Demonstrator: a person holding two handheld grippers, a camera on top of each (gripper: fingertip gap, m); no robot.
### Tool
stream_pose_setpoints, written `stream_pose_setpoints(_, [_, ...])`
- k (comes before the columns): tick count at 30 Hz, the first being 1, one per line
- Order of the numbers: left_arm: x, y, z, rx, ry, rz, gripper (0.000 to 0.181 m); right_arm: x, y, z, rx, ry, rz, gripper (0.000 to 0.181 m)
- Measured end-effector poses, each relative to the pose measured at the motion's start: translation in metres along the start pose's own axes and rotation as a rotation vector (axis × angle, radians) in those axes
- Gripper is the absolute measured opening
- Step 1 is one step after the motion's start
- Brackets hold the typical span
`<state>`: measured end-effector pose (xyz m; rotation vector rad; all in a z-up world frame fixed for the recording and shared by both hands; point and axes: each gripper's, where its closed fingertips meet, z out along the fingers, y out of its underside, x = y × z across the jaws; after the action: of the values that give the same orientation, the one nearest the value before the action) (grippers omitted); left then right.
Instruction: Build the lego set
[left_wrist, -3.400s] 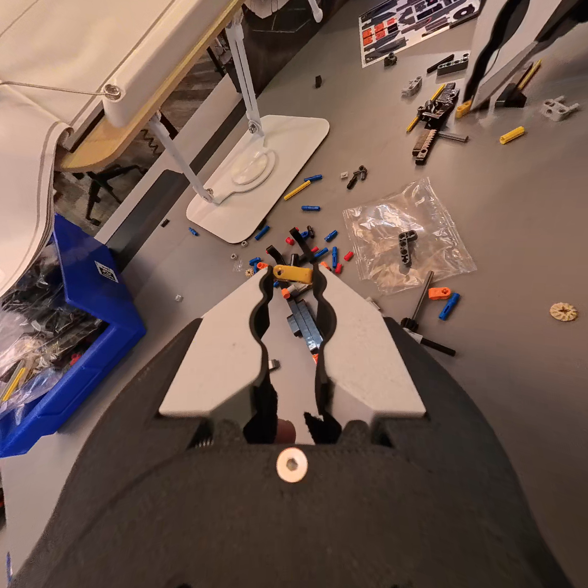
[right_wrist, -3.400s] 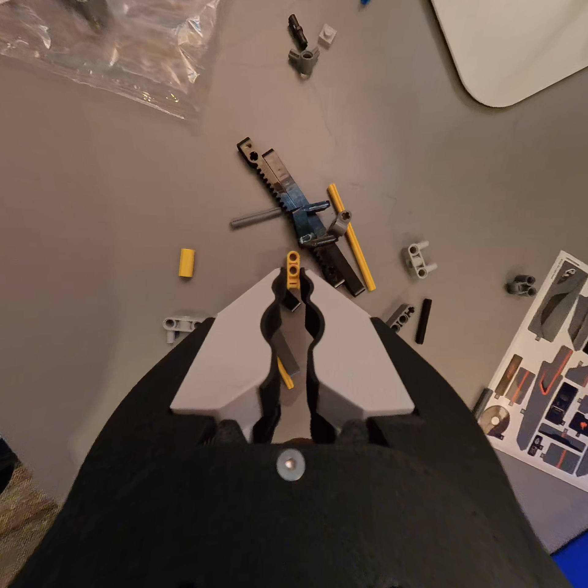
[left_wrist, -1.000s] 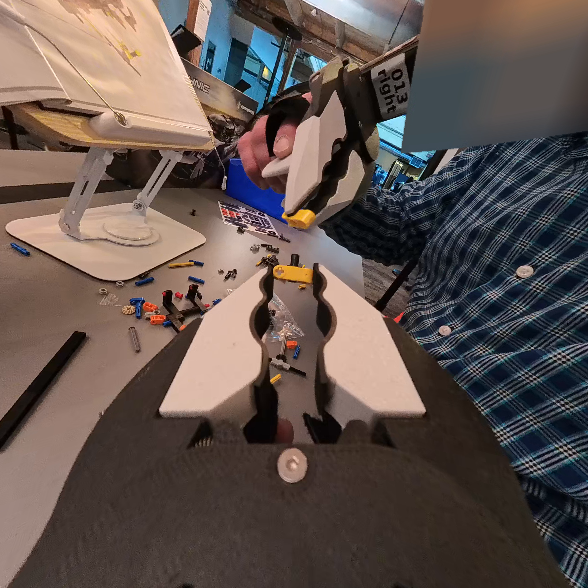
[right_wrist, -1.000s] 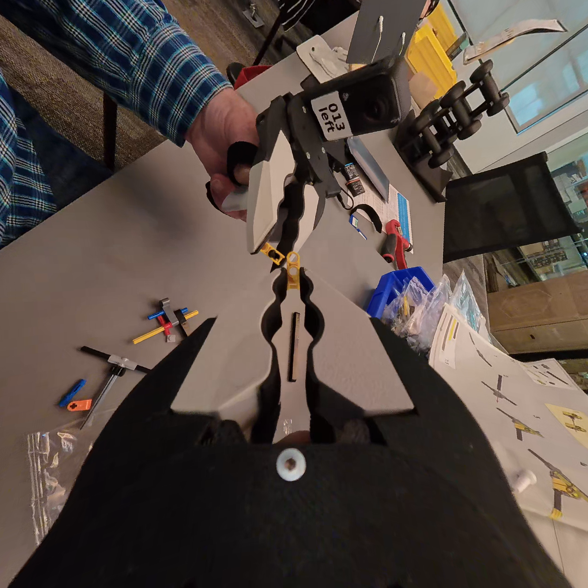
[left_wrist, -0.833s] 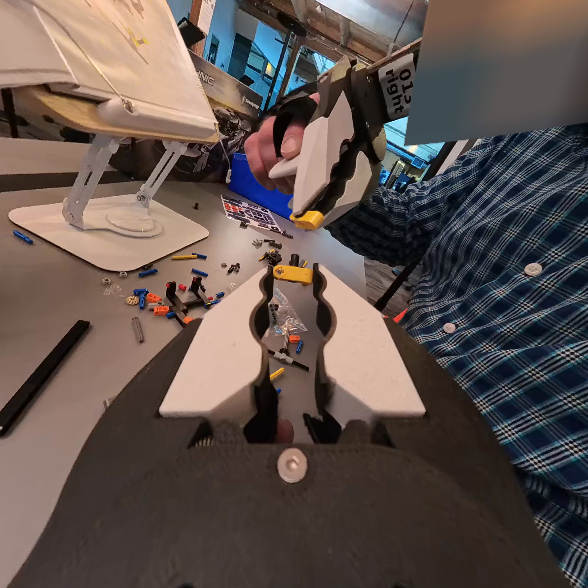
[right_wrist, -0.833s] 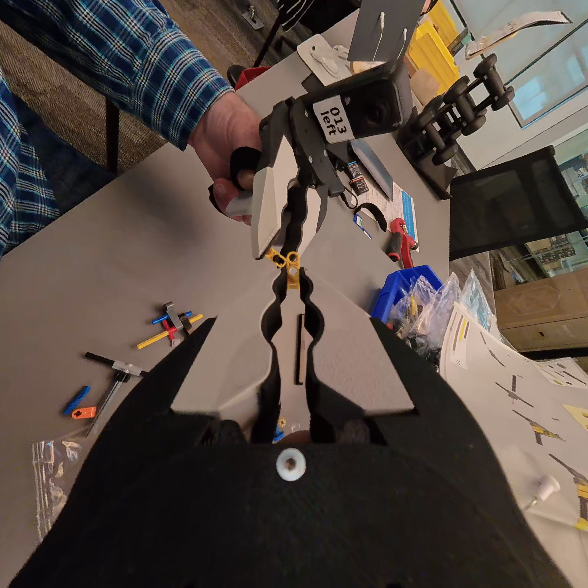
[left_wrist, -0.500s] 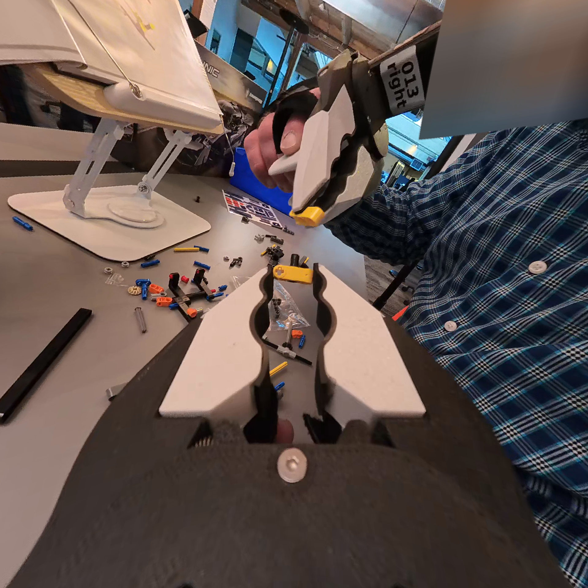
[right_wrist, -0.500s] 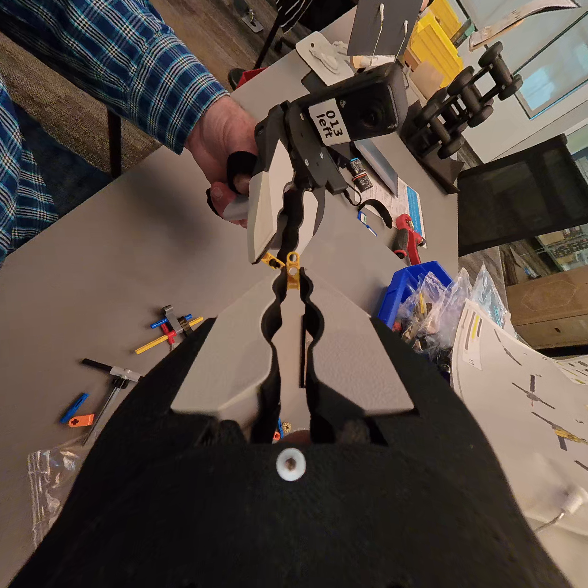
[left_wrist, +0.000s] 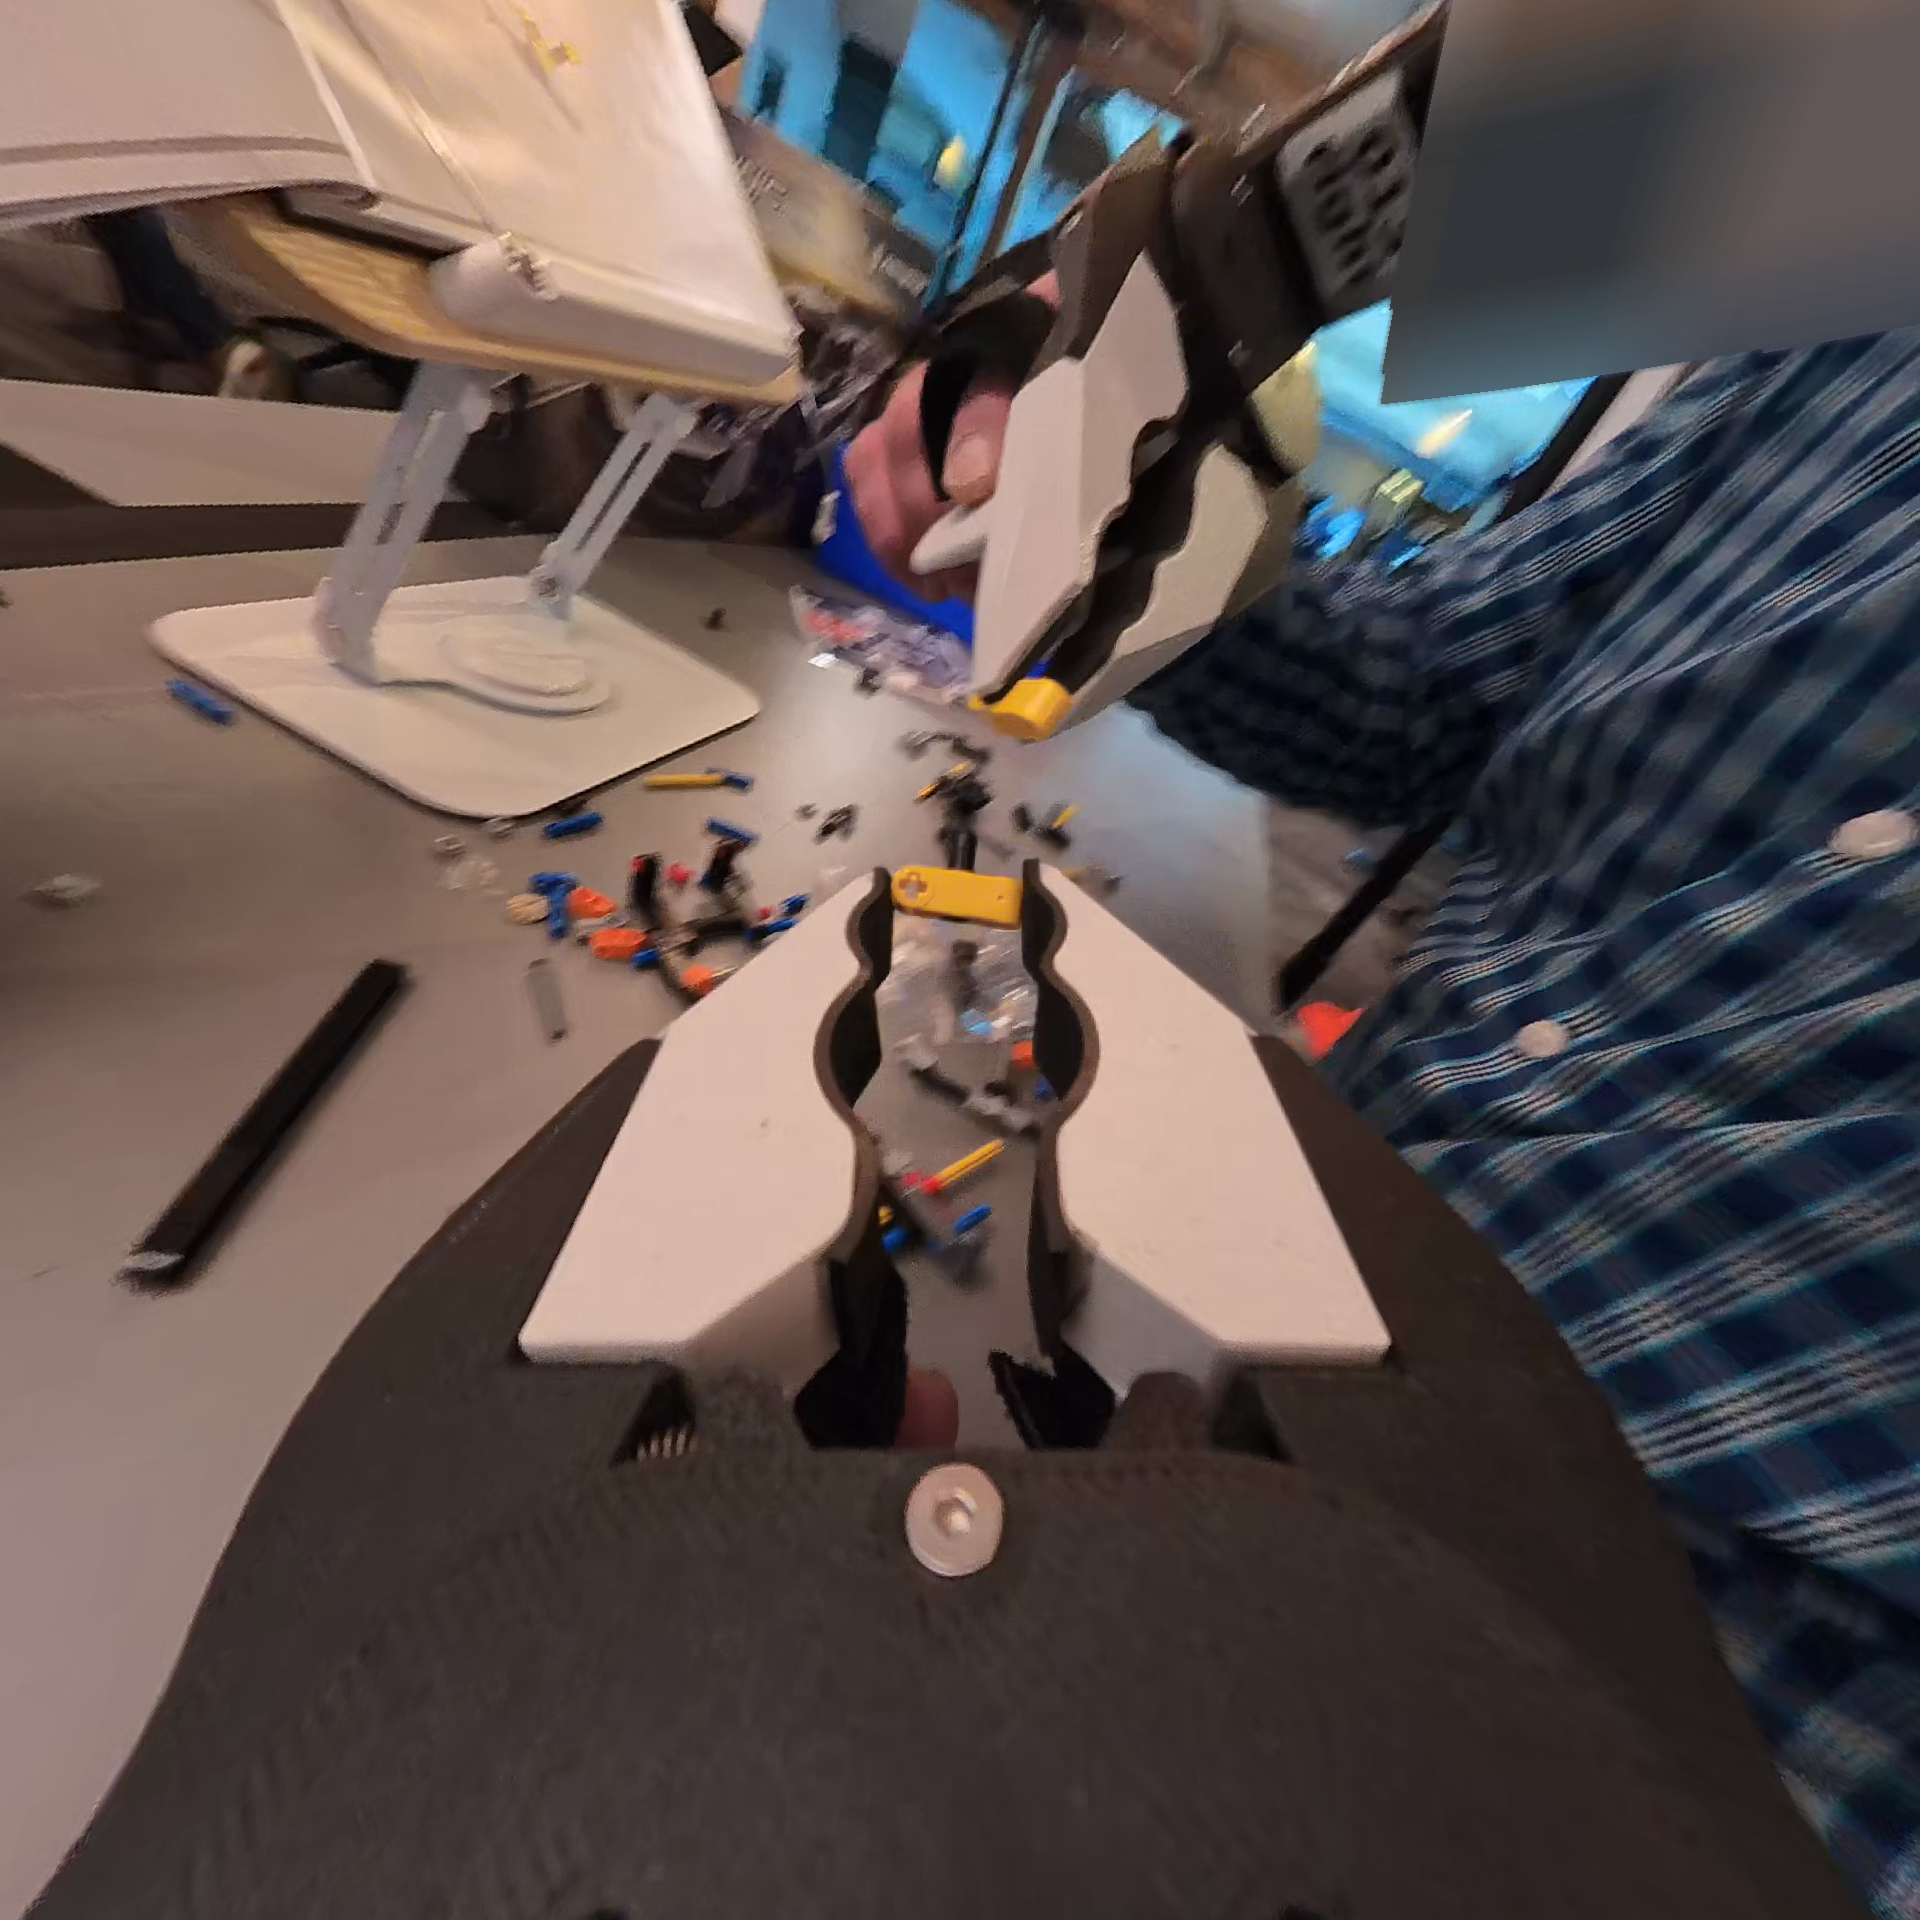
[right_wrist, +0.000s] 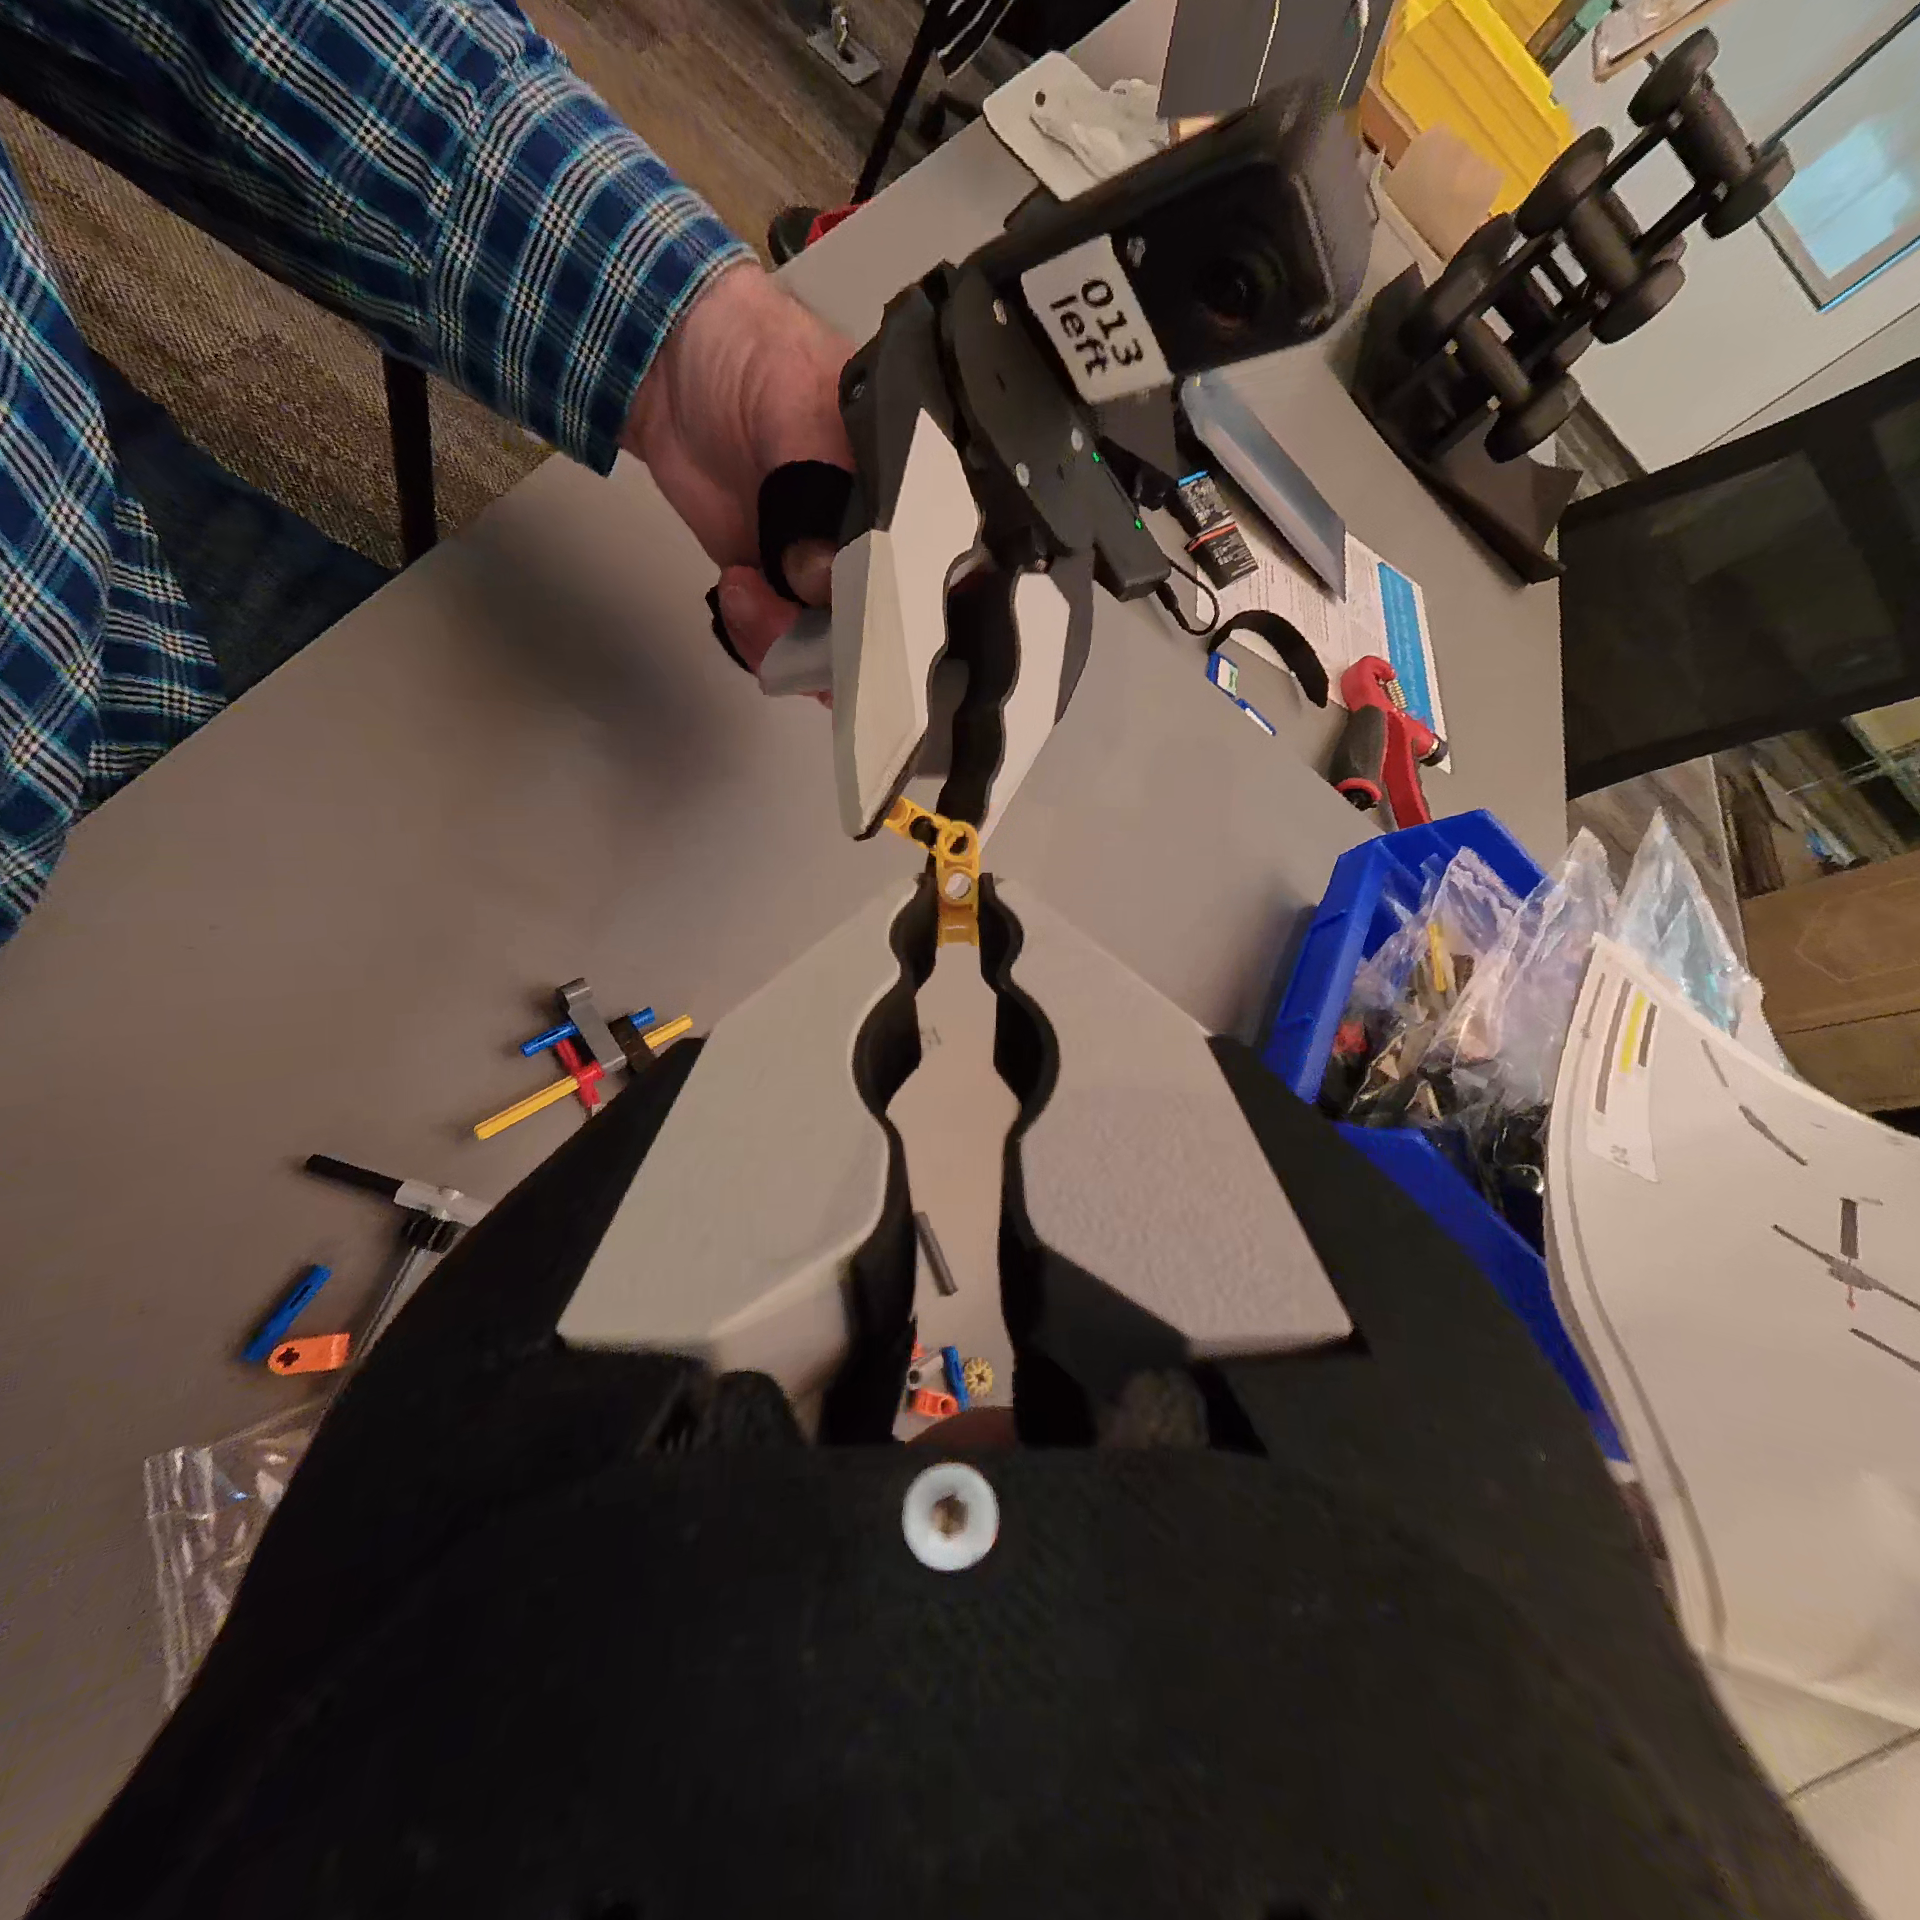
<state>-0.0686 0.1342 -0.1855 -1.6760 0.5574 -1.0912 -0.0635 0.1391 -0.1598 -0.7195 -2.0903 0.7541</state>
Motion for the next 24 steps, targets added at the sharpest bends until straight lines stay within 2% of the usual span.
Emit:
stream_pose_setpoints(6, [-0.022,0.024,0.001,-0.212,-0.233,0.206,0.021,-0.007,0.021,0.004,-0.071,-0.01,0.104,0.005])
stream_pose_setpoints(10, [-0.031,0.031,0.001,-0.29,-0.329,0.302,0.022,-0.005,0.029,0.008,-0.103,-0.002,0.184,0.005])
stream_pose_setpoints(24, [-0.044,0.035,-0.004,-0.337,-0.429,0.372,0.022,-0.002,0.034,0.009,-0.092,0.009,0.356,0.005])
